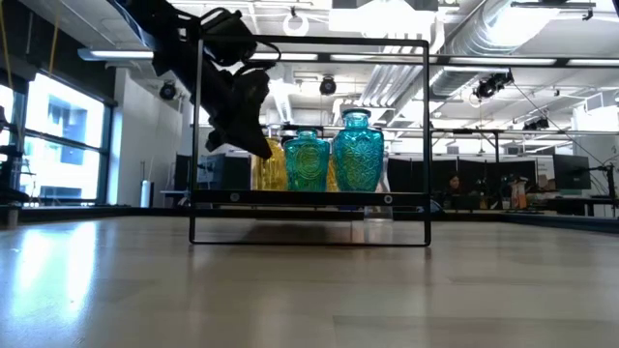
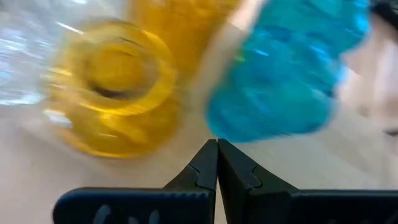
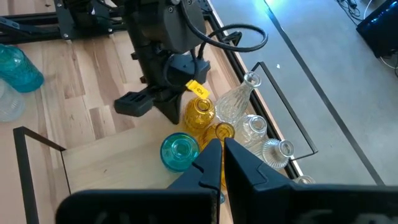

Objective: Sort vases onto shelf
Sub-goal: Move the bottom yellow flower vase to the center of the shelf aligned with the other yellow flower vase, then put the top transparent flower vase on the shelf

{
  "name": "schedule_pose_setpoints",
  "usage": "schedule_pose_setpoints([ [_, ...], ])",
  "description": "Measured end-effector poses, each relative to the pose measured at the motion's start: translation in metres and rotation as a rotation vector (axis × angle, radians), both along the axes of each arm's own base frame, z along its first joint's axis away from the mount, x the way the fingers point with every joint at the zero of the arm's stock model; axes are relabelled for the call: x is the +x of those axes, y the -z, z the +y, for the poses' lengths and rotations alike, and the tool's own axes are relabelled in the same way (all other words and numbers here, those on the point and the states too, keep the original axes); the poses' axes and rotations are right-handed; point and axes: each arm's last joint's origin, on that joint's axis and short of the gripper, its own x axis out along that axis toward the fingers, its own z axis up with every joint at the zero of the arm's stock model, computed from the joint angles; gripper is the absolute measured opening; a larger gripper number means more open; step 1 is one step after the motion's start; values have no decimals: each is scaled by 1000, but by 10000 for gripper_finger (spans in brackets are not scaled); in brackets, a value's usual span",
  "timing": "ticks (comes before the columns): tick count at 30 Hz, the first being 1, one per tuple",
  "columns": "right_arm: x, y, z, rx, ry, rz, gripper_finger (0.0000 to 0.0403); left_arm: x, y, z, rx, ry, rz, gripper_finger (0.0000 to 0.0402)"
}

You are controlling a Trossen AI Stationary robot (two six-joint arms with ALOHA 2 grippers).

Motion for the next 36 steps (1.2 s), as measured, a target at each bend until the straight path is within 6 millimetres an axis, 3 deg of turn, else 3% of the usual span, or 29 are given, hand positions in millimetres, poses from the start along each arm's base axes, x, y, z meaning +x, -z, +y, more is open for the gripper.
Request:
schedule_pose_setpoints([
  [4,0,0,0,0,0,0,0,3,-2,-16,-98,95,-25,0],
  [8,-1,1,0,2,3,19,0,2,-18,-42,-109,206,-82,0],
  [12,-4,3,0,1,3,55,0,-10,-45,-62,-74,209,-154,0],
  [17,-13,9,-6,-46,52,168,0,-42,-87,-73,-15,121,-301,0],
  [22,-20,8,-28,-79,66,216,0,-78,-123,-77,-47,67,-487,5],
  [27,-27,8,-64,-77,72,267,11,-112,-148,-84,-21,57,-636,32],
  [36,-45,9,-122,42,132,256,127,-152,-157,-88,6,43,-672,71],
])
